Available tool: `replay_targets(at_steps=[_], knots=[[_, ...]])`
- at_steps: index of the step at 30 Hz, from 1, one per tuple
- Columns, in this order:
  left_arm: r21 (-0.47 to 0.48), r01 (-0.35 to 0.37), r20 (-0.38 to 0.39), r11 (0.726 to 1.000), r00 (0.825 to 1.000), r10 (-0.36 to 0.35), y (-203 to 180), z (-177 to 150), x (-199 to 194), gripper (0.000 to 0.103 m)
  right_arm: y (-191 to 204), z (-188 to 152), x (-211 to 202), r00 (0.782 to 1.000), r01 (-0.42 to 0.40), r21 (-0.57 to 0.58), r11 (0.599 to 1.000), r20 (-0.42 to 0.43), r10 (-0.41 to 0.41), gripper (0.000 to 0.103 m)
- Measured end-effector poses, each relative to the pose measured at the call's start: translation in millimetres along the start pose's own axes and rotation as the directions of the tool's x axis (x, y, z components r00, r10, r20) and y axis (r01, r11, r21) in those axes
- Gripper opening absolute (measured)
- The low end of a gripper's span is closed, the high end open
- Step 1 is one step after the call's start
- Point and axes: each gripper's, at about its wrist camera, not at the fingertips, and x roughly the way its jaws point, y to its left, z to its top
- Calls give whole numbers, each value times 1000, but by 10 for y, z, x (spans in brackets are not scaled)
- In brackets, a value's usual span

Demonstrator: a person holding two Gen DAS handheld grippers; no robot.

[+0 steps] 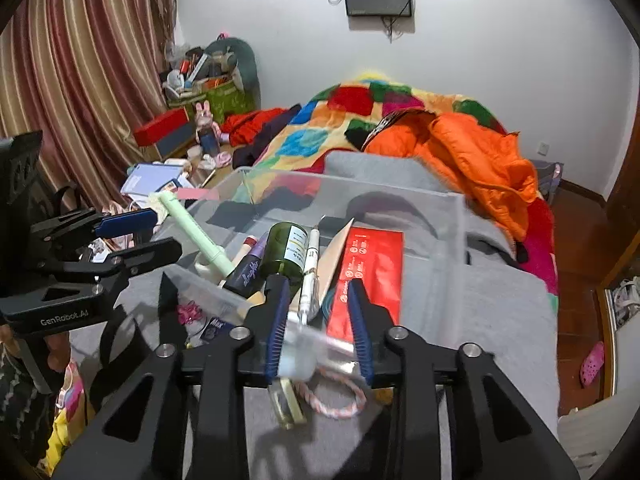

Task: Organize objects
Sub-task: 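Carry green tube and white pen over the box and open both tools, then grasp the pink hair clip with left tool while right tool grasps small yellow box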

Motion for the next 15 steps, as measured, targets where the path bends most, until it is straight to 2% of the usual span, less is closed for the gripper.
replay_targets(at_steps=[5, 9, 15], knots=[[23, -21, -8, 1000, 1000, 21, -42, -155, -74, 75, 22, -176, -214, 999, 27, 2, 1000, 33, -27, 41], [17, -9, -62, 1000, 998, 11, -37, -352, -2, 76, 53, -368, -246, 999, 28, 5, 1000, 18, -28, 42], [-22, -7, -158, 1000, 987, 4, 21, -598, 258, 76, 104, -621, -114, 998, 19, 4, 1000, -54, -19, 42]])
